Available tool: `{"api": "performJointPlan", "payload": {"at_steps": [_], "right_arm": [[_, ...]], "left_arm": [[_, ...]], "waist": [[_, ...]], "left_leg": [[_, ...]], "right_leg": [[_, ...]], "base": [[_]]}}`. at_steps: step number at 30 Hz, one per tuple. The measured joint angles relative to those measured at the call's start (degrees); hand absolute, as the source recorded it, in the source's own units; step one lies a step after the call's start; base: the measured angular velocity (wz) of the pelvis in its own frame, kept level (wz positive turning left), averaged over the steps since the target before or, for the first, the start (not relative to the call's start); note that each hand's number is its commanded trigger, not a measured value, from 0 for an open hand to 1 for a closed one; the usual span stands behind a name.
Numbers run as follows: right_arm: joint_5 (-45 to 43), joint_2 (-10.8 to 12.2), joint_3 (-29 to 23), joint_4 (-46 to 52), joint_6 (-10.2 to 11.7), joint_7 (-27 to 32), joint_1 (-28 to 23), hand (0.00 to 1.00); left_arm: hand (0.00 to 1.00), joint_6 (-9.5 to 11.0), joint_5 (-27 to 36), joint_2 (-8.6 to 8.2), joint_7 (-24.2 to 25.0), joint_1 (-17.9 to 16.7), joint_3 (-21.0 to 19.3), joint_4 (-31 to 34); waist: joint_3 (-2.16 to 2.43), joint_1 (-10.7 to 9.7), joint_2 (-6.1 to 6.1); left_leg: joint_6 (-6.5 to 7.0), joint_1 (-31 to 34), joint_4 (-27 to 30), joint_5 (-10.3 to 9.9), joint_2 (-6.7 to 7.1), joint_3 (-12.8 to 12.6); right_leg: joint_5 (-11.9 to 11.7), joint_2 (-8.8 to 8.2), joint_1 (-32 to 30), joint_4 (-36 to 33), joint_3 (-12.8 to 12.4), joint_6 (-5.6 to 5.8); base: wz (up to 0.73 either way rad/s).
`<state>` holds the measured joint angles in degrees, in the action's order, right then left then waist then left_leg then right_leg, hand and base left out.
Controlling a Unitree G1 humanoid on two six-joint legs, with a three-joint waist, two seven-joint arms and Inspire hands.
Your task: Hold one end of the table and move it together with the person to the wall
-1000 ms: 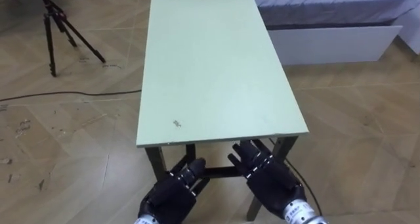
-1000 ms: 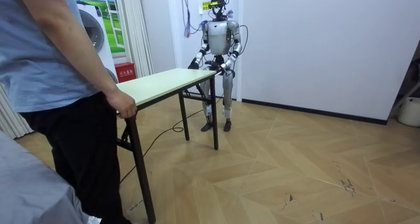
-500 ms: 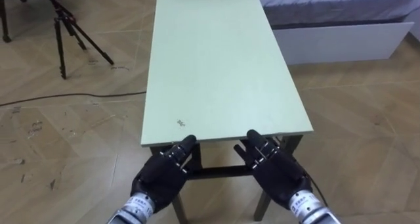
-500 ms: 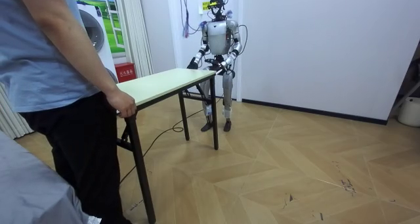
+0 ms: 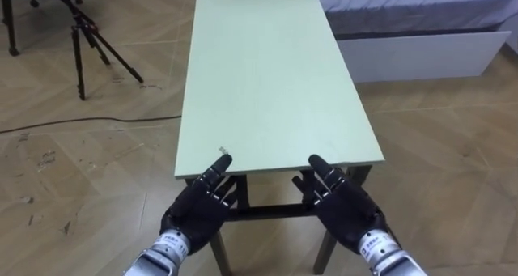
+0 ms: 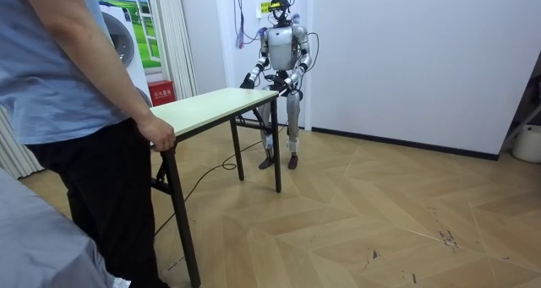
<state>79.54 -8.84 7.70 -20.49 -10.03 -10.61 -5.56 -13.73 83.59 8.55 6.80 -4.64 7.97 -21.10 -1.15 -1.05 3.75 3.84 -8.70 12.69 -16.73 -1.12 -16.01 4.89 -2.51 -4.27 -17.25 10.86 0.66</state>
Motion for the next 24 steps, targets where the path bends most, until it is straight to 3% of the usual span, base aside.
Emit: {"api": "performJointPlan", "payload": {"at_steps": [8,13,15,24], "right_arm": [[8.2,0.7,-2.2,-0.1,0.4,3.9,0.5,0.00],[8.2,1.4,-2.2,-0.1,0.7,6.2,1.6,0.00],[8.2,2.0,-2.2,-0.1,1.4,6.8,1.9,0.00],[8.3,2.3,-2.2,-0.1,1.9,6.8,2.1,0.00]], "left_arm": [[0.00,-0.3,4.7,-0.05,-3.9,1.1,-0.5,0.0],[0.00,-0.3,4.7,-0.15,-6.8,2.1,-0.5,0.2],[0.00,0.0,4.7,-1.12,-7.5,2.4,-1.1,0.2],[0.00,0.4,4.7,-1.34,-8.0,2.8,-1.1,0.2]], "waist": [[0.00,-0.2,-0.48],[0.05,-0.2,-0.56],[0.06,-0.2,-0.58],[0.10,-0.1,-0.65]], "left_leg": [[0.01,0.2,0.1,-0.1,0.03,-0.1],[0.01,0.5,0.4,-0.1,0.02,-0.1],[0.01,0.9,0.7,-0.1,0.02,-0.1],[0.02,1.2,1.0,-0.1,0.01,-0.1]], "right_leg": [[-0.1,-0.17,0.0,-0.4,0.0,-0.18],[-0.2,-0.18,-0.1,-0.3,0.1,-0.32],[-0.3,-0.26,-0.4,-0.4,0.1,-0.42],[-0.5,-0.29,-0.8,-0.4,0.1,-0.55]], "base": [[0.00],[0.00],[0.00],[0.00]]}}
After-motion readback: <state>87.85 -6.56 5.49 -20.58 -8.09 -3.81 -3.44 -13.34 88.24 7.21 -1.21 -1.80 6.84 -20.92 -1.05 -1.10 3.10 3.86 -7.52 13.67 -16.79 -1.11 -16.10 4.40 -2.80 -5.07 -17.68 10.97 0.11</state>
